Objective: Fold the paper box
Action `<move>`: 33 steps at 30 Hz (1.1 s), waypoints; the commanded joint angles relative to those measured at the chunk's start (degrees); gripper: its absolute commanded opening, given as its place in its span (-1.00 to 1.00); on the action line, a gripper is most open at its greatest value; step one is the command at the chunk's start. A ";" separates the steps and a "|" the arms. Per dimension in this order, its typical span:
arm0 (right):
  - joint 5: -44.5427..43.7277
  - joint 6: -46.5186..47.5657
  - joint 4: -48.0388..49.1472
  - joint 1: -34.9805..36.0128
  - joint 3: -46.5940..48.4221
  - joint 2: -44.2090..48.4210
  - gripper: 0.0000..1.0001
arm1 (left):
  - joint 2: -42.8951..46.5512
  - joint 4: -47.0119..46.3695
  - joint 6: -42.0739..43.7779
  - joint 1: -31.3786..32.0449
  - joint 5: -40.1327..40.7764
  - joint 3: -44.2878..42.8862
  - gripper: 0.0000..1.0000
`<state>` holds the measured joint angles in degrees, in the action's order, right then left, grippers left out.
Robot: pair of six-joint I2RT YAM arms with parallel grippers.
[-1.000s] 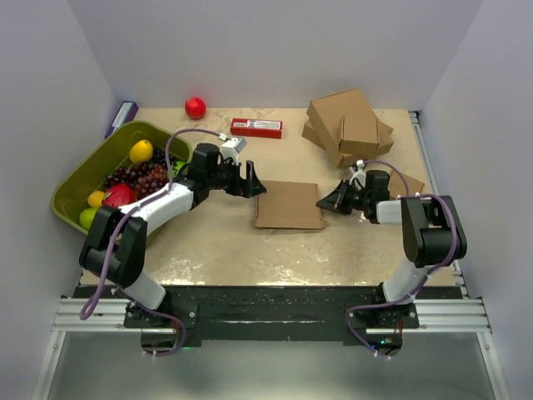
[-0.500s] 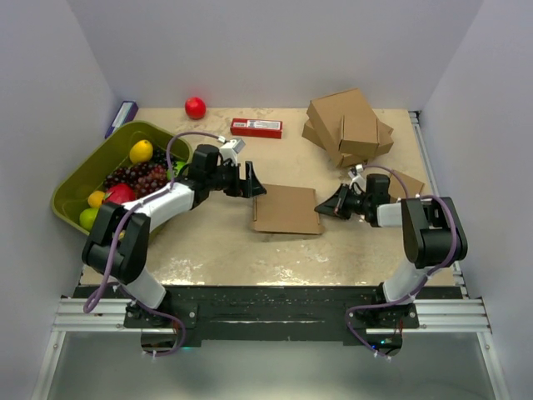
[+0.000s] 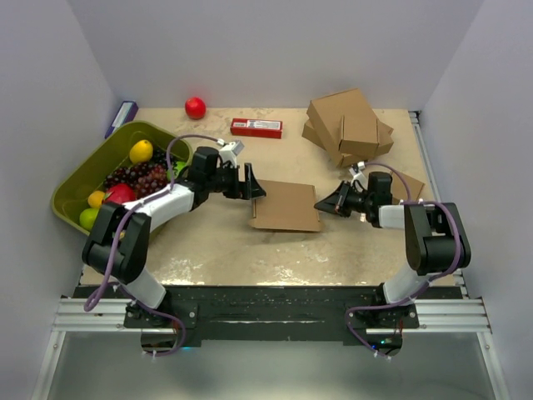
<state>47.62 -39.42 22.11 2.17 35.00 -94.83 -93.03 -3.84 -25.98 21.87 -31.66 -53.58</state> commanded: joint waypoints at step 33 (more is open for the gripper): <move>-36.68 23.04 -18.50 18.62 3.22 29.67 0.75 | -4.61 -21.39 -16.65 -1.65 -17.21 6.74 -1.00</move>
<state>27.99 -27.09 9.45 10.59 34.54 -72.82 -98.15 -22.68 -41.43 21.28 -46.33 -46.96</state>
